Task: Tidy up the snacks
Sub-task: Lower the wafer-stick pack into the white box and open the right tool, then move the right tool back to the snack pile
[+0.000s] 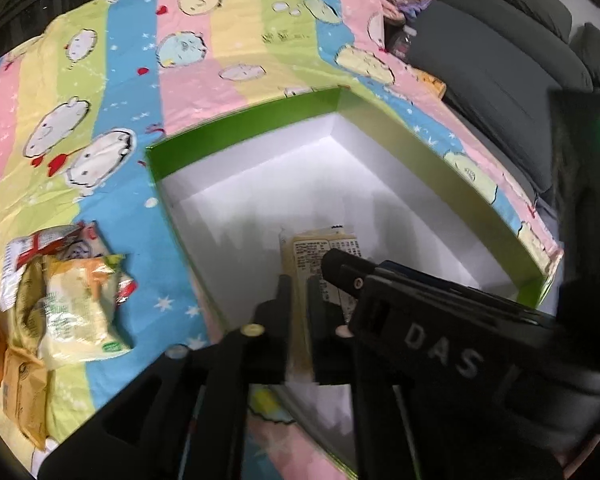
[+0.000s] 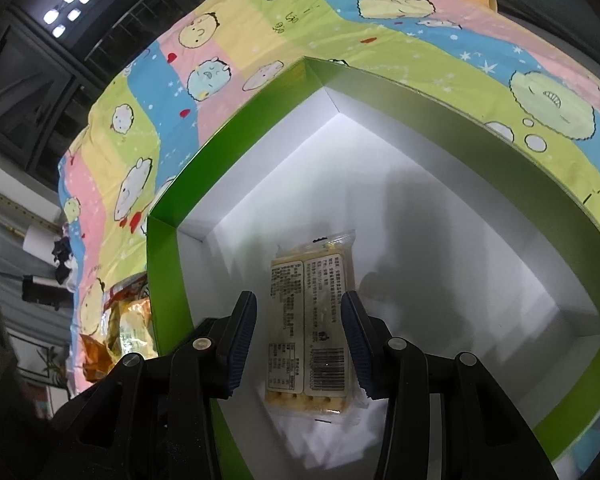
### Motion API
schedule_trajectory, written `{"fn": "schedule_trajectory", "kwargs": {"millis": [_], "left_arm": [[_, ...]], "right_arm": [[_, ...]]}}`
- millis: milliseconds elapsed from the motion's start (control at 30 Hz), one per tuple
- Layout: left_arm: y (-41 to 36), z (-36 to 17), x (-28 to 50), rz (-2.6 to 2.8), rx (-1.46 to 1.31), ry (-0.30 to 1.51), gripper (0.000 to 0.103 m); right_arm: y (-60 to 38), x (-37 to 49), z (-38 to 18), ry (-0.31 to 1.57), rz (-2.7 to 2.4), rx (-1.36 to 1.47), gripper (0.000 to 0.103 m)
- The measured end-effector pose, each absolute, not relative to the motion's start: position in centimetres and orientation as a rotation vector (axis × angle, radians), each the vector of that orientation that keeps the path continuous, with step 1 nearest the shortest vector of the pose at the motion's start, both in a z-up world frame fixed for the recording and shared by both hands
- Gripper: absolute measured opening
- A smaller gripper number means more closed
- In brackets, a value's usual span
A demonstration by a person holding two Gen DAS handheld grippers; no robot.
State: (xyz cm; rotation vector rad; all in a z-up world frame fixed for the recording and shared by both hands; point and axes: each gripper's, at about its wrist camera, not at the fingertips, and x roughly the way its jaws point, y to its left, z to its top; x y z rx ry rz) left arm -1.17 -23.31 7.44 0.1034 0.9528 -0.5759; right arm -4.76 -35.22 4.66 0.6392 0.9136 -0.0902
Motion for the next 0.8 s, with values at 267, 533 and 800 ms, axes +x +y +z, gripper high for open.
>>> {"fn": "schedule_trajectory", "kwargs": {"millis": [267,533,800], "left_arm": [[-16.6,10.9,-3.3,-0.534,0.0,0.868,0.06],[-4.3,11.5,-3.3,-0.236,-0.122,0.797,0.086],[6.5,10.2,-0.5,-0.067,-0.328,0.824,0.089]], "right_arm": [[-34.3,-4.9,5.4,0.896,-0.103,0.593,0.047],[-31.2,-5.8,8.1,0.832,-0.071,0.509,0.054],[-23.8,-4.7,10.7,0.795,0.177,0.43,0.08]]}}
